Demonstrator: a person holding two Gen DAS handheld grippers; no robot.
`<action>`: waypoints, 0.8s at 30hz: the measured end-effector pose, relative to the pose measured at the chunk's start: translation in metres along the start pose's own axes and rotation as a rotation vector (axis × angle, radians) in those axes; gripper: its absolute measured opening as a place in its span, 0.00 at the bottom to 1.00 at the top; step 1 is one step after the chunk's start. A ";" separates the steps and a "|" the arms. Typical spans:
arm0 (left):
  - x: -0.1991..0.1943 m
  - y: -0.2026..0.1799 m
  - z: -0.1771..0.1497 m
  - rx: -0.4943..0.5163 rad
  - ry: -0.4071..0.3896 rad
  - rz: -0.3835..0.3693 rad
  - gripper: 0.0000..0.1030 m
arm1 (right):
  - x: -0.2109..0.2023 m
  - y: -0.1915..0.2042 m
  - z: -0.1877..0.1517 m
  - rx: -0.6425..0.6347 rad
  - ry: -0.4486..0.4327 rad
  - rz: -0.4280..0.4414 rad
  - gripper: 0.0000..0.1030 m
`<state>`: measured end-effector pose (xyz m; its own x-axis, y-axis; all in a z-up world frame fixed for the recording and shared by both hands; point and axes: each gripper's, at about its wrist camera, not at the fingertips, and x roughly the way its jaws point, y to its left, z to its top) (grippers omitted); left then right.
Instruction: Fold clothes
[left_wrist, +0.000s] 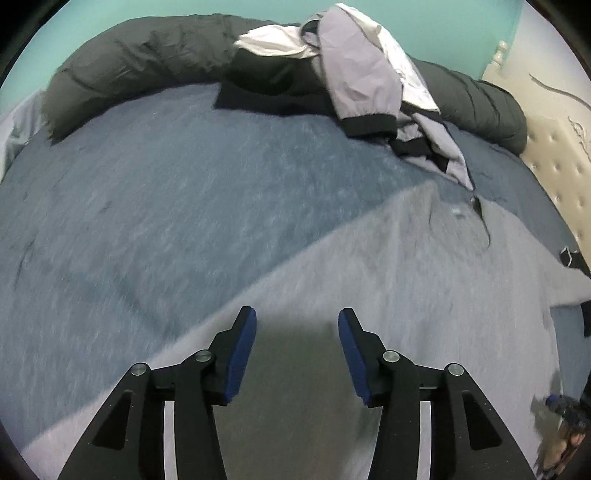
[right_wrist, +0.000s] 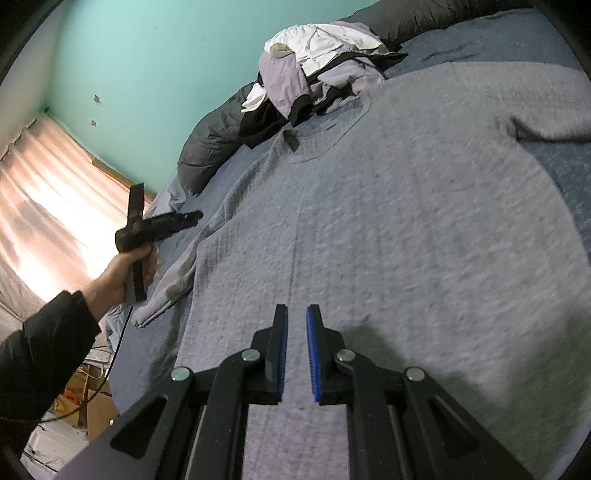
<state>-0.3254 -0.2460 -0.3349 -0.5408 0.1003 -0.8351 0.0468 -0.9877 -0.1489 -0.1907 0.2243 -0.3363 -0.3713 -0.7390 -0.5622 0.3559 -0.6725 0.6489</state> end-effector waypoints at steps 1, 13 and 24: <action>0.006 -0.003 0.007 0.004 0.003 -0.003 0.52 | -0.001 -0.002 0.002 -0.006 -0.004 -0.016 0.19; 0.061 -0.015 0.044 0.039 0.060 -0.057 0.55 | 0.000 -0.022 0.014 -0.013 0.003 -0.126 0.58; 0.056 -0.010 0.057 0.036 0.014 0.043 0.06 | 0.001 -0.026 0.013 -0.003 0.005 -0.100 0.58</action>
<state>-0.4043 -0.2373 -0.3501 -0.5270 0.0593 -0.8478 0.0391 -0.9948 -0.0939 -0.2112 0.2419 -0.3468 -0.4008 -0.6682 -0.6267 0.3200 -0.7431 0.5877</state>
